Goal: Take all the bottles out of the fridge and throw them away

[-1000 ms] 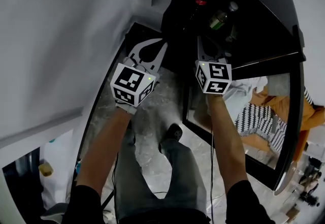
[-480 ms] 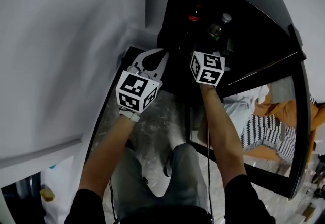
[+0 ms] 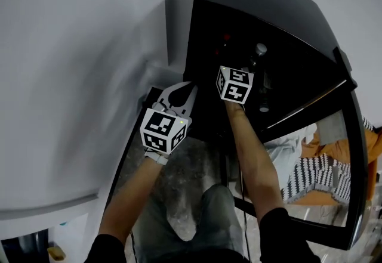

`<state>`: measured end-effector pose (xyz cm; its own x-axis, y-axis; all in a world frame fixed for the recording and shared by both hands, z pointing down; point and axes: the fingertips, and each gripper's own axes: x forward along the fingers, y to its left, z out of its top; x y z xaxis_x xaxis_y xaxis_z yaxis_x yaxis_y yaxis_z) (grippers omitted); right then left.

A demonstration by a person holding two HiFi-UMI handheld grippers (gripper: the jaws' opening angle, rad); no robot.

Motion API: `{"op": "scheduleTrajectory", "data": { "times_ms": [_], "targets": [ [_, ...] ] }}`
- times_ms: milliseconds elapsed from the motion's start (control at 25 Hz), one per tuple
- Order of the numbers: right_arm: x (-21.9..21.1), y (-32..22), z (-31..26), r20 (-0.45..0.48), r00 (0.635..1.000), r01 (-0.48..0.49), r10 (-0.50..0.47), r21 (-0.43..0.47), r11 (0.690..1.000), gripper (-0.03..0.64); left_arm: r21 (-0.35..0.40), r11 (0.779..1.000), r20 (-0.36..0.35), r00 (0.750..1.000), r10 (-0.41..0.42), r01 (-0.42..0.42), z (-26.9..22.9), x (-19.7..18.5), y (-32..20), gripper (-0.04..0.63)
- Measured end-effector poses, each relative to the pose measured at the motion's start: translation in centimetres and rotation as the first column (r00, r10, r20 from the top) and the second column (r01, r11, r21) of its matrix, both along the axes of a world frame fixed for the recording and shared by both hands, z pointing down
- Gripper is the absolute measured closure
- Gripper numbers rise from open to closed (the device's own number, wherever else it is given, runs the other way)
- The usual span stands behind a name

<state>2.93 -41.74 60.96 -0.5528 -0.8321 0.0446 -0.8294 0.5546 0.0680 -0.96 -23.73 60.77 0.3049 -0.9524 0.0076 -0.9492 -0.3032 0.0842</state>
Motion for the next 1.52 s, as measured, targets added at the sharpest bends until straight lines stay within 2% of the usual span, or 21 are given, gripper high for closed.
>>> {"op": "scheduleTrajectory", "data": {
  "times_ms": [280,520,760,920,1000,1120,1400,1520],
  "targets": [
    [-1.3,-2.4,1.6,0.040,0.999,-0.035,0.037,-0.029,0.999,0.397,0.008,1.000,0.028,1.000,0.011,-0.012,1.6,-0.1,-1.5,0.592],
    [-1.6,-4.3,2.0,0.020,0.998,-0.063,0.064,-0.035,0.997,0.383,-0.013,1.000,0.018,1.000,-0.018,0.018,2.1,-0.4,-2.2,0.592],
    [-2.6,-5.7,0.1,0.005,0.998,-0.058,0.058,-0.023,0.998,0.382,-0.018,1.000,0.026,0.999,0.021,-0.020,1.2,1.4,-2.5,0.592],
    [-3.4,-6.7,0.3,-0.046,0.998,-0.053,0.051,-0.044,0.998,0.387,-0.019,0.999,0.012,1.000,0.027,-0.027,1.1,1.9,-3.2,0.592],
    [-3.5,-6.6,0.3,-0.056,0.997,-0.050,0.048,-0.033,0.998,0.411,-0.021,0.999,0.005,1.000,0.028,-0.028,1.3,2.1,-3.5,0.592],
    [-3.0,-6.0,-0.2,-0.003,0.999,-0.038,0.038,-0.044,0.998,0.460,-0.030,0.999,-0.006,0.999,0.031,-0.031,1.8,2.1,-3.6,0.592],
    [-1.4,-4.0,-0.9,0.018,0.999,-0.037,0.037,-0.017,0.999,0.465,-0.038,0.998,-0.018,0.999,0.043,-0.044,2.2,2.0,-2.6,0.592],
    [0.0,-2.5,-0.9,0.016,0.999,-0.039,0.039,-0.033,0.999,0.465,-0.046,0.997,-0.025,0.998,0.054,-0.055,1.7,2.4,-2.0,0.592]
  ]
}}
